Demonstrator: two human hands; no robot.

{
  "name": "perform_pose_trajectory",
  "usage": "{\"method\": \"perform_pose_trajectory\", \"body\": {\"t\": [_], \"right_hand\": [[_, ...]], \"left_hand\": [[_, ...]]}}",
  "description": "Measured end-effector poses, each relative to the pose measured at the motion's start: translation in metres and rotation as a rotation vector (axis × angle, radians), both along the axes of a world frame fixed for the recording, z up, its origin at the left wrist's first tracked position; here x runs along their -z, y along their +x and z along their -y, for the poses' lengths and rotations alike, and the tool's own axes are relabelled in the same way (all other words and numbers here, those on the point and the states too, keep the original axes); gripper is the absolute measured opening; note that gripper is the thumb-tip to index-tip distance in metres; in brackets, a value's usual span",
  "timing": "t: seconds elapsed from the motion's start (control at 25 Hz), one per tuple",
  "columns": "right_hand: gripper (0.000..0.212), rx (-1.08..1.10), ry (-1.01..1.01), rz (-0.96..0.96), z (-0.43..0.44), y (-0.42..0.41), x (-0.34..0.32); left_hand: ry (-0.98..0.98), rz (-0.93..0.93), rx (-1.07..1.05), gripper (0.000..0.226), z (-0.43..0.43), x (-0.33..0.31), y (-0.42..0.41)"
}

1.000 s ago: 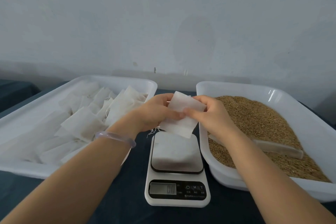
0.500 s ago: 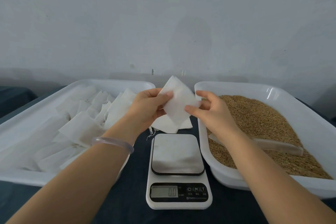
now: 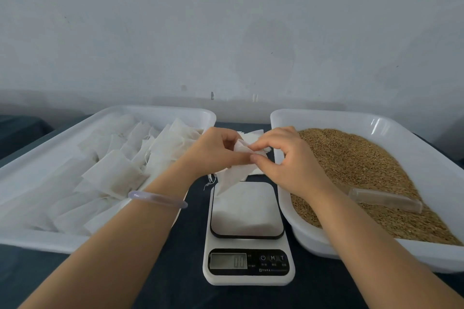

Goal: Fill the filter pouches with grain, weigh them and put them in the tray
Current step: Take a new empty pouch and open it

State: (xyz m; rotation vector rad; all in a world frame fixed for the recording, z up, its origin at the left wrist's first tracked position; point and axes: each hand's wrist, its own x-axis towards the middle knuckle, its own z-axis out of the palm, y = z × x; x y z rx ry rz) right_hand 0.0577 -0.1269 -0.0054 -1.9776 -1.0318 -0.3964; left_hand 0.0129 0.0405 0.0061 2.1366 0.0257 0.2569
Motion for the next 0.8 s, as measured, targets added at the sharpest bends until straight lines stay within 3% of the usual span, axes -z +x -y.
{"method": "perform_pose_trajectory", "body": {"t": [0.16, 0.24, 0.36, 0.6, 0.8], "right_hand": [[0.006, 0.069, 0.154, 0.055, -0.0006, -0.0014, -0.0022], [0.006, 0.078, 0.206, 0.083, 0.0008, -0.0026, -0.0039], [0.007, 0.043, 0.158, 0.131, 0.0005, -0.0049, -0.0038], [0.015, 0.026, -0.050, -0.044, 0.0015, -0.0017, -0.0029], [0.016, 0.069, 0.060, -0.111, 0.0022, -0.0002, -0.0017]], "left_hand": [[0.080, -0.200, 0.133, 0.010, 0.0034, 0.0014, -0.0022], [0.051, -0.216, 0.130, 0.015, 0.0015, 0.0021, -0.0016], [0.008, -0.223, 0.132, 0.004, -0.0013, 0.0006, -0.0029], [0.072, -0.241, 0.124, 0.024, -0.0017, 0.0016, -0.0026], [0.043, -0.262, 0.098, 0.036, -0.0018, 0.0013, -0.0020]]}}
